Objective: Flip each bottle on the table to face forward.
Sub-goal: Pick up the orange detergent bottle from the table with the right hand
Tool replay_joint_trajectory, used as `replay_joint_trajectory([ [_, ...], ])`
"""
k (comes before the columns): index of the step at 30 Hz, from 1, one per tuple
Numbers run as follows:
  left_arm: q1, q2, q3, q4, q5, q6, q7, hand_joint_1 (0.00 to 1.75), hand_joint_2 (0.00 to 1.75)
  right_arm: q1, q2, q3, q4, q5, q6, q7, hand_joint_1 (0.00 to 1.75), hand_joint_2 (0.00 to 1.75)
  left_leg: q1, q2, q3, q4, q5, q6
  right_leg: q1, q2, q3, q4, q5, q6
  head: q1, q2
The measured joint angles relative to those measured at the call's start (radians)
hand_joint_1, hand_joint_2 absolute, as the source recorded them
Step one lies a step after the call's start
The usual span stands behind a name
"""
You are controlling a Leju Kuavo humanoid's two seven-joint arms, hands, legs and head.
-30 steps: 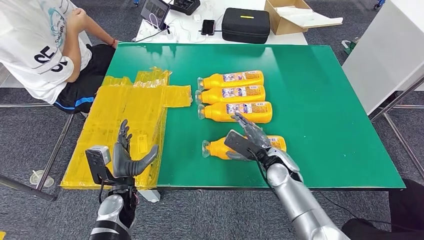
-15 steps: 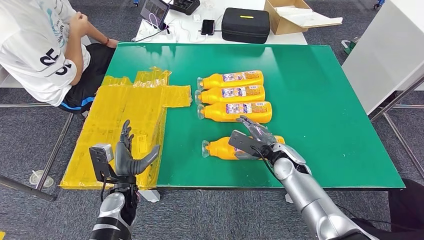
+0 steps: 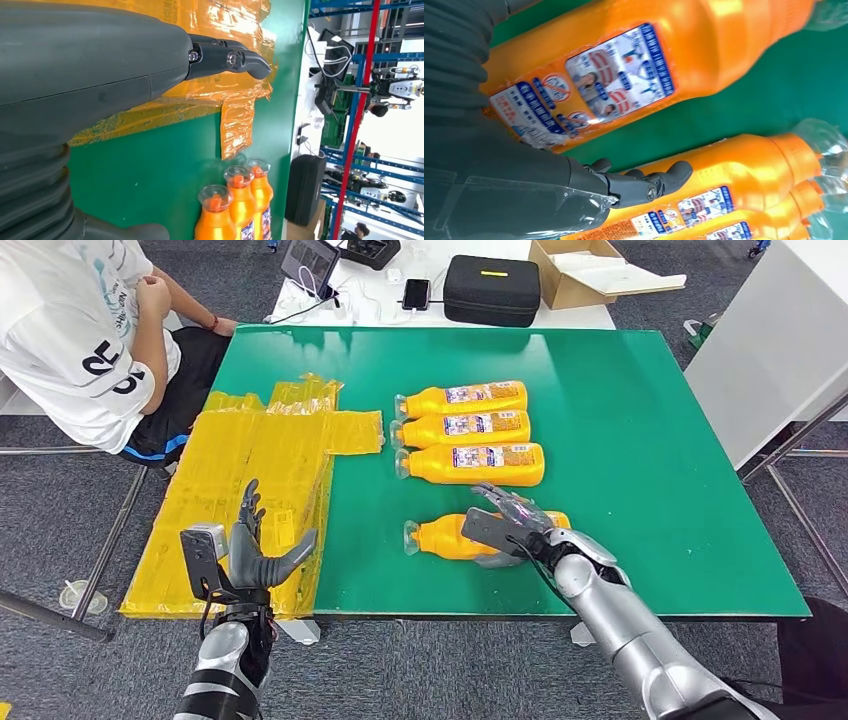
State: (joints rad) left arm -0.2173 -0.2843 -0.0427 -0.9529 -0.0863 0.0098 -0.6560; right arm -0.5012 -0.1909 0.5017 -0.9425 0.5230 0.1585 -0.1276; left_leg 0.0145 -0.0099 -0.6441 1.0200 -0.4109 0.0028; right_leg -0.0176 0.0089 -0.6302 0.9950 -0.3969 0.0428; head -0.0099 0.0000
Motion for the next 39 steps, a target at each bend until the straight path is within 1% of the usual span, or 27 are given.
replay_joint_trajectory([
  [11, -0.004, 0.010, 0.004, 0.016, -0.005, 0.000, 0.007, 0.00, 1.75, -0.022, -0.094, 0.061, 0.002, -0.014, 0.055, 0.029, 0.00, 1.75, 0.000, 0.000, 0.001, 0.000, 0.000, 0.000, 0.000, 0.000, 0.001, 0.000, 0.000, 0.000, 0.000, 0.000],
  [14, -0.004, 0.010, 0.004, 0.020, -0.004, 0.000, 0.007, 0.00, 1.75, -0.025, -0.112, 0.074, 0.002, -0.012, 0.058, 0.034, 0.00, 1.75, 0.000, 0.000, 0.001, 0.000, 0.000, 0.000, 0.000, 0.000, 0.001, 0.000, 0.000, 0.000, 0.000, 0.000],
  [21, -0.005, 0.010, 0.004, 0.024, 0.001, 0.000, 0.014, 0.00, 1.75, -0.035, -0.131, 0.111, 0.005, 0.021, 0.067, 0.063, 0.00, 1.75, 0.000, 0.000, 0.002, 0.000, 0.000, 0.000, 0.000, 0.000, 0.002, 0.000, 0.000, 0.000, 0.000, 0.000],
  [26, -0.013, 0.007, 0.004, 0.035, 0.011, -0.001, 0.017, 0.00, 1.75, -0.065, -0.127, 0.161, 0.041, 0.045, 0.077, 0.075, 0.00, 1.75, 0.000, 0.000, 0.005, 0.000, 0.000, 0.000, 0.000, 0.000, 0.005, 0.000, 0.000, 0.000, 0.000, 0.000],
  [27, -0.015, 0.005, 0.004, 0.038, 0.012, -0.001, 0.017, 0.00, 1.75, -0.070, -0.125, 0.168, 0.048, 0.047, 0.077, 0.076, 0.03, 1.75, 0.000, 0.000, 0.005, 0.000, 0.000, 0.000, 0.000, 0.000, 0.005, 0.000, 0.000, 0.000, 0.000, 0.000],
  [28, -0.016, 0.004, 0.004, 0.040, 0.013, -0.002, 0.018, 0.00, 1.75, -0.074, -0.124, 0.174, 0.054, 0.049, 0.078, 0.076, 0.19, 1.75, 0.000, 0.000, 0.006, 0.000, 0.000, 0.000, 0.000, 0.000, 0.005, 0.000, 0.000, 0.000, 0.000, 0.000],
  [29, -0.017, 0.003, 0.004, 0.043, 0.013, -0.003, 0.018, 0.00, 1.75, -0.080, -0.121, 0.180, 0.062, 0.052, 0.077, 0.077, 0.55, 1.75, 0.000, 0.001, 0.006, 0.000, 0.000, 0.000, 0.000, 0.000, 0.005, 0.000, 0.000, 0.000, 0.000, 0.000],
  [31, -0.020, 0.002, 0.004, 0.048, 0.016, -0.006, 0.018, 0.00, 1.75, -0.090, -0.115, 0.191, 0.082, 0.056, 0.076, 0.079, 1.36, 1.75, 0.000, 0.001, 0.007, 0.000, 0.000, 0.000, 0.000, 0.000, 0.006, 0.000, 0.000, 0.000, 0.000, 0.000],
  [32, -0.021, 0.000, 0.004, 0.051, 0.020, -0.008, 0.018, 0.00, 1.75, -0.096, -0.111, 0.197, 0.092, 0.058, 0.073, 0.079, 1.63, 1.75, 0.000, 0.001, 0.008, 0.000, 0.000, 0.000, 0.000, 0.000, 0.007, 0.000, 0.000, 0.000, 0.000, 0.000],
  [34, -0.025, -0.003, 0.004, 0.056, 0.027, -0.010, 0.018, 0.00, 1.75, -0.103, -0.102, 0.204, 0.111, 0.061, 0.066, 0.080, 1.75, 1.75, 0.000, 0.001, 0.010, 0.000, 0.000, 0.000, 0.000, 0.000, 0.009, 0.000, 0.000, 0.000, 0.000, 0.000],
  [39, -0.031, -0.008, 0.003, 0.064, 0.034, -0.014, 0.016, 0.00, 1.75, -0.110, -0.093, 0.210, 0.132, 0.062, 0.050, 0.080, 1.75, 1.75, 0.000, 0.001, 0.012, 0.000, -0.001, 0.000, 0.000, 0.000, 0.011, 0.000, 0.000, 0.000, 0.000, 0.000],
])
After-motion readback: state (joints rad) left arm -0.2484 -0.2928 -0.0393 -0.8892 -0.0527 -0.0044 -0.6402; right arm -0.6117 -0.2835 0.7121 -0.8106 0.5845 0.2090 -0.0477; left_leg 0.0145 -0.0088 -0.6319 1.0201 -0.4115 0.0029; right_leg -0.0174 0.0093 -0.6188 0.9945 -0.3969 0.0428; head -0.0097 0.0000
